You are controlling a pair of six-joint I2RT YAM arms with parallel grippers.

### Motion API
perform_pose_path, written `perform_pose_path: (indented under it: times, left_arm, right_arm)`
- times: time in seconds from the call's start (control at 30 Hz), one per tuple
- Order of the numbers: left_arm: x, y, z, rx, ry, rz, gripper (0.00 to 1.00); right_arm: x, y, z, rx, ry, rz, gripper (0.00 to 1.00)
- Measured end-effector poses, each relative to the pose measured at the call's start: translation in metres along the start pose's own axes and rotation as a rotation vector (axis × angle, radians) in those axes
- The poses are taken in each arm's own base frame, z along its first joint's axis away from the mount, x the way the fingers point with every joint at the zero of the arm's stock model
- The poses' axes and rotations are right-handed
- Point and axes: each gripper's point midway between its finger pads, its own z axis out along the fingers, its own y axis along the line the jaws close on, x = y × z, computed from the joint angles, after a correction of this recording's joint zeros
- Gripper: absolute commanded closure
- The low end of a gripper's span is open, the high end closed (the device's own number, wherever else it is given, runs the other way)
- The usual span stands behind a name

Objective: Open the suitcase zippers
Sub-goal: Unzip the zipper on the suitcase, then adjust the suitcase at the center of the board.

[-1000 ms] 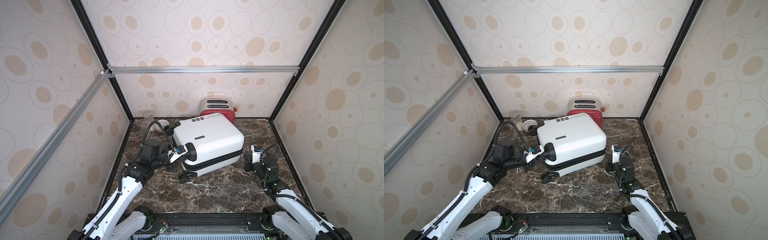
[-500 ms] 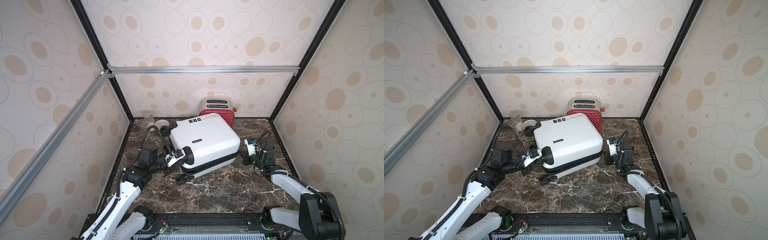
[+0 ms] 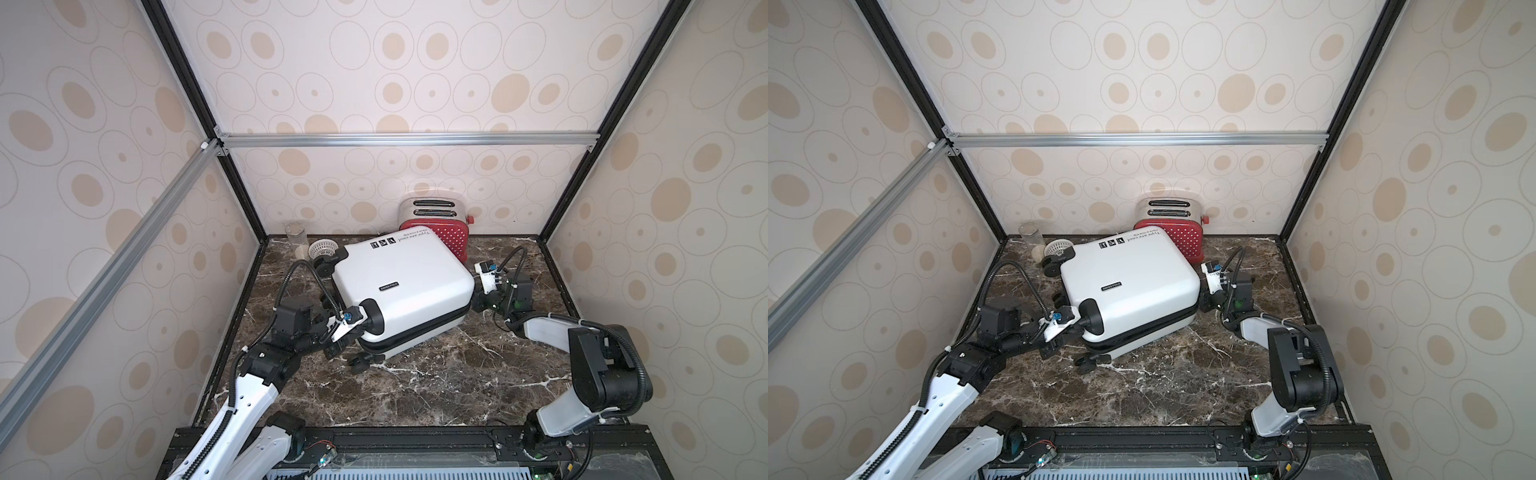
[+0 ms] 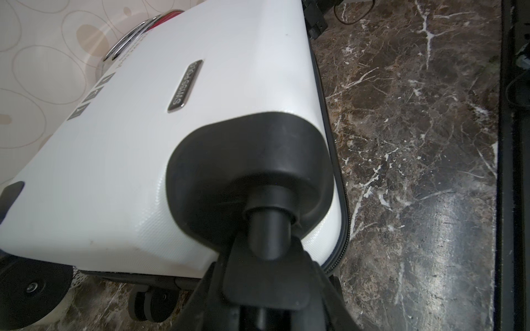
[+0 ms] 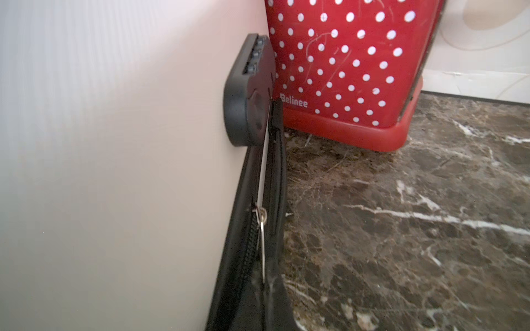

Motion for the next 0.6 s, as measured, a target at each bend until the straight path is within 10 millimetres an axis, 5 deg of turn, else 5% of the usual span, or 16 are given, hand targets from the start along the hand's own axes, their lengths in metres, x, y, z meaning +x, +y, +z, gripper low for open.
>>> perform_pose_path:
  times: [0.2, 0.4, 0.53, 0.6]
  left_arm:
    - [0.004, 0.004, -0.002, -0.033, 0.017, -0.01, 1.0]
    - [-0.022, 0.005, -0.013, -0.013, -0.046, 0.003, 0.96]
    - [-0.023, 0.006, -0.018, -0.028, -0.043, -0.006, 0.39]
    - [-0.016, 0.017, -0.019, -0.082, -0.006, -0.05, 0.24]
  right_arm:
    - [-0.014, 0.016, -0.034, 0.019, -0.073, -0.101, 1.0]
    - [-0.009, 0.027, -0.078, 0.097, -0.104, -0.149, 1.0]
    - [-0.01, 0.027, -0.077, 0.085, -0.107, -0.145, 1.0]
    - [-0.008, 0.032, -0.075, 0.065, -0.104, -0.144, 1.0]
